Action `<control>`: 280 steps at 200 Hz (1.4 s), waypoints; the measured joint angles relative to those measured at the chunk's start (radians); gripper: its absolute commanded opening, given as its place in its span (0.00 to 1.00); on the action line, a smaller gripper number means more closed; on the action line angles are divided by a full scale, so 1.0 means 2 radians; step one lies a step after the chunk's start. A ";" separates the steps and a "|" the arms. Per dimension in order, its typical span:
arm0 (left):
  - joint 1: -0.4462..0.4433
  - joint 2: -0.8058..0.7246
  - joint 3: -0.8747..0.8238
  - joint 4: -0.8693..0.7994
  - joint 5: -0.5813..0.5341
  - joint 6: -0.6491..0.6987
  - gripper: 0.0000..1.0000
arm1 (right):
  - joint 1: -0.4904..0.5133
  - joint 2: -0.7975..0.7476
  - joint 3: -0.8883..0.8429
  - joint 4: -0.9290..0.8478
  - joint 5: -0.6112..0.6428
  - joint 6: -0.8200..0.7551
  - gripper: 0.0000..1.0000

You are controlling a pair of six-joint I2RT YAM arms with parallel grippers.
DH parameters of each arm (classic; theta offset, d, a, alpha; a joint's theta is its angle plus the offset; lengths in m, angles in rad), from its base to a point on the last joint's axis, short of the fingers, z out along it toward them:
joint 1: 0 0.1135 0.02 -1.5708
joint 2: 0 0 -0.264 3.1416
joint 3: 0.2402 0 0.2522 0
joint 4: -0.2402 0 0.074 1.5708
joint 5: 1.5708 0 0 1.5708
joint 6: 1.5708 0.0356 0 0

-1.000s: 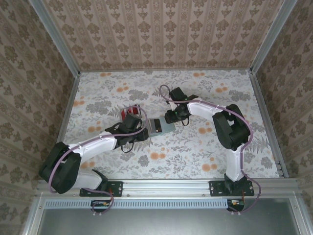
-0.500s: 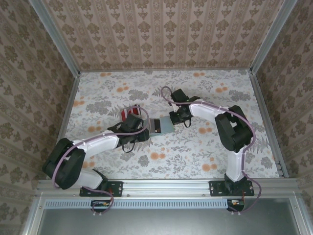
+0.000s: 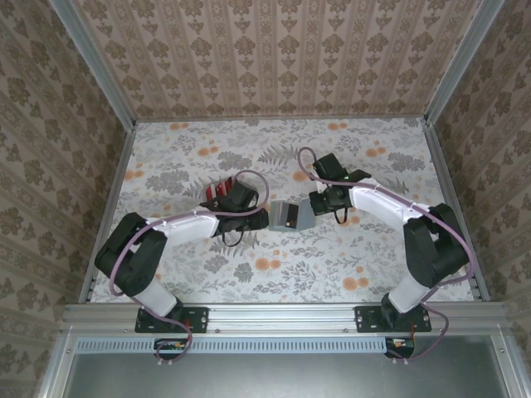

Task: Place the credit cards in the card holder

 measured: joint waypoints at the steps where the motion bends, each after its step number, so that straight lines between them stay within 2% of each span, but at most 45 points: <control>1: 0.000 0.001 0.001 0.000 0.001 0.000 0.40 | 0.000 -0.002 0.000 -0.001 0.000 0.000 0.10; 46: -0.007 0.022 0.018 0.011 0.010 0.000 0.40 | -0.005 -0.056 -0.002 -0.026 0.003 0.001 0.12; 81: -0.007 0.022 0.018 0.013 0.012 0.000 0.40 | -0.003 -0.065 0.006 -0.025 -0.035 0.012 0.13; 182: -0.007 0.022 -0.006 0.042 0.011 -0.002 0.32 | 0.061 0.124 0.098 0.008 -0.107 0.045 0.14; 193: -0.007 0.021 -0.009 0.043 0.011 -0.002 0.33 | 0.061 0.132 0.099 0.011 -0.110 0.047 0.19; 206: -0.007 0.021 -0.009 0.041 0.009 -0.002 0.33 | 0.060 0.134 0.099 0.011 -0.114 0.051 0.35; 221: -0.007 0.018 -0.009 0.040 0.006 -0.002 0.34 | 0.060 0.134 0.099 0.014 -0.121 0.051 0.45; 248: -0.007 0.006 -0.006 0.035 0.004 0.000 0.35 | 0.060 0.122 0.099 0.014 -0.132 0.055 0.50; 280: -0.007 0.004 0.024 0.016 0.005 0.006 0.35 | 0.059 0.072 0.099 0.013 -0.145 0.056 0.53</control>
